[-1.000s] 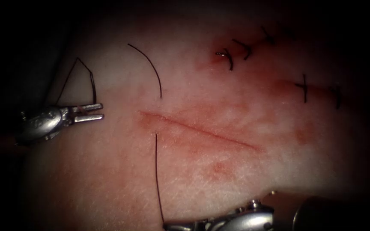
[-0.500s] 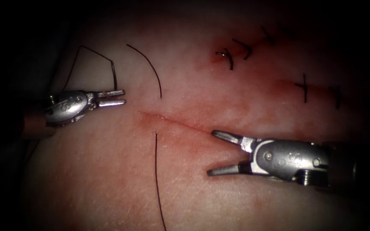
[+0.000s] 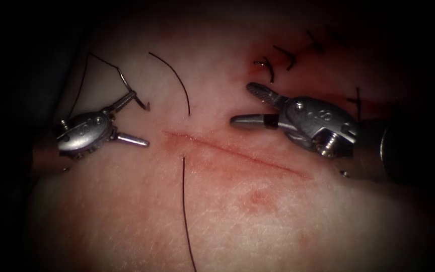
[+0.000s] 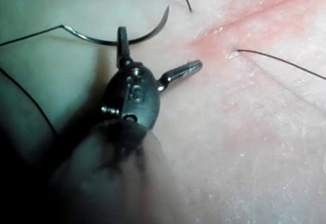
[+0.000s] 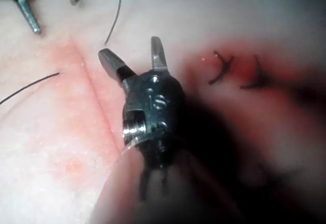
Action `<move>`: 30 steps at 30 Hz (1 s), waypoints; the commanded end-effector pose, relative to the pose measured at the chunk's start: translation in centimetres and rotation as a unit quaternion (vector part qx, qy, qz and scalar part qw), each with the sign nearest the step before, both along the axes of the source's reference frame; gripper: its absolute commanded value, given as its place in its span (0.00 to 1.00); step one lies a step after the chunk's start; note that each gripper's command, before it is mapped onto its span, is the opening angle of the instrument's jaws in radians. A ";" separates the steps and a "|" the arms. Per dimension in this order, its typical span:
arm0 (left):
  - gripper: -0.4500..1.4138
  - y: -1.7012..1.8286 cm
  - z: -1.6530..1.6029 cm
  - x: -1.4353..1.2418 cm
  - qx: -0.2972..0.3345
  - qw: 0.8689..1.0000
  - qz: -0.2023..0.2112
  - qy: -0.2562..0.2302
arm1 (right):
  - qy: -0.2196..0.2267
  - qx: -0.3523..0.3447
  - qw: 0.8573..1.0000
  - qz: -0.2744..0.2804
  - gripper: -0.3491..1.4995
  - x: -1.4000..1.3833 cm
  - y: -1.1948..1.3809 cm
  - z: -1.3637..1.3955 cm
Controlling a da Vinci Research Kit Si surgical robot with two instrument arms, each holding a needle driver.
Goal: Wound Closure
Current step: Adjust tail with right gripper
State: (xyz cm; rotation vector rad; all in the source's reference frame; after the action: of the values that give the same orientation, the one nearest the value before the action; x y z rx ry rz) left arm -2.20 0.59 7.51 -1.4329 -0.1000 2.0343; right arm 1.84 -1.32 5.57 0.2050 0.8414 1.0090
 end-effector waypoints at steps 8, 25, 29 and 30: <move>0.63 -0.27 -0.39 -0.22 -0.012 1.000 0.016 -0.019 | 0.032 0.132 0.991 -0.024 0.82 0.87 0.60 0.45; 0.52 -0.53 -0.72 -0.22 -0.034 0.999 0.030 -0.019 | -0.013 0.187 0.981 -0.057 0.00 1.50 0.84 0.92; 0.51 -0.54 -0.70 -0.24 -0.034 0.999 0.030 -0.018 | 0.003 0.136 0.989 -0.056 0.00 1.47 0.94 0.84; 0.51 -0.54 -0.69 -0.24 -0.034 0.999 0.031 -0.018 | 0.011 0.126 0.991 -0.053 0.00 1.46 0.96 0.81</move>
State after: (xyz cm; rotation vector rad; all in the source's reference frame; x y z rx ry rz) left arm -2.39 0.07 6.75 -1.5254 -0.0884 2.0817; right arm 3.23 -0.35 6.33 0.4685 0.7258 1.0148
